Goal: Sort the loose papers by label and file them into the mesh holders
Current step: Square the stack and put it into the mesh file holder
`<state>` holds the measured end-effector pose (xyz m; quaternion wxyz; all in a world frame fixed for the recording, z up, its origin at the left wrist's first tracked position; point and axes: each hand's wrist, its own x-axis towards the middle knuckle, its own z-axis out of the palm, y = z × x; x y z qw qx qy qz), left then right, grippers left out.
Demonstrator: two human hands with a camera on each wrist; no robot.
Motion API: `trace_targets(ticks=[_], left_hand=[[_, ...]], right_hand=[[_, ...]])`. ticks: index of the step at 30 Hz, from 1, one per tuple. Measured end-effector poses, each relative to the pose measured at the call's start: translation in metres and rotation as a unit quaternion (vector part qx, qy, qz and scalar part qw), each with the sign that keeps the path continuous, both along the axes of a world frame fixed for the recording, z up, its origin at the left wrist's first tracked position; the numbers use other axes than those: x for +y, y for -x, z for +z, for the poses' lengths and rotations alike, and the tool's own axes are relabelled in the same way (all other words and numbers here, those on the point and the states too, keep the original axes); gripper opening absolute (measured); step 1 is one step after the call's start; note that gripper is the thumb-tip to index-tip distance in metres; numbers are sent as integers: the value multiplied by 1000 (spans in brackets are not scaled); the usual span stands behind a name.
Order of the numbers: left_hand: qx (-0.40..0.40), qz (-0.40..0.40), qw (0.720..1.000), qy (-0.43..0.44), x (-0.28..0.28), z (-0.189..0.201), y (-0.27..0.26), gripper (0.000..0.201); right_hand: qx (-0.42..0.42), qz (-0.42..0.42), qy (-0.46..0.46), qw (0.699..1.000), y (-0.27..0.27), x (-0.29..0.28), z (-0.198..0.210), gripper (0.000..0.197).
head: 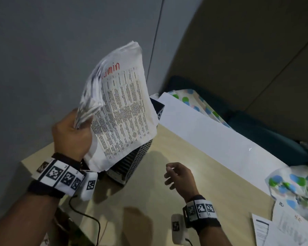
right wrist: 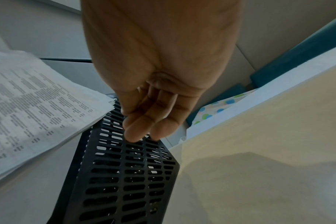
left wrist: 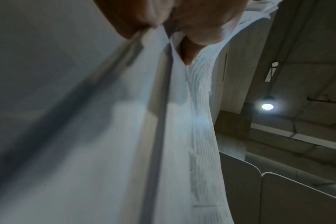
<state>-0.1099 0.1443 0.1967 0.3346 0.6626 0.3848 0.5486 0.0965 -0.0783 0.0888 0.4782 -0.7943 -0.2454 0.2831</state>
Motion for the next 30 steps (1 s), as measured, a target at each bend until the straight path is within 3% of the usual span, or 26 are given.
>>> trace_targets(ticks=[6,8,15,18,24,26,30], left_hand=[[-2,-24,999,-38,4,20,3,37],[-9,-24,998,-52,10,20,4,18],[32,-31,998,-54,13,-6,-5,15],[46,-39,998,-26,2,-24,-21,32],[127,-75,985,-90,-12,-55,-48,27],[129,-78,982,-116,-20,-67,-55,34],[93,-85,991,-33,-27,-78,-75,30]], right_hand=[[-61,29,-20,998,-8,29,19,8],[-82,34,-36,995,-13,42,25,11],[-196,49,-97,975,-24,98,52,57],[-242,74,-70,965,-25,119,59,65],[-303,132,6,944,-25,132,54,47],[-319,138,17,937,-26,131,55,43],[-376,166,26,911,-29,129,64,33]])
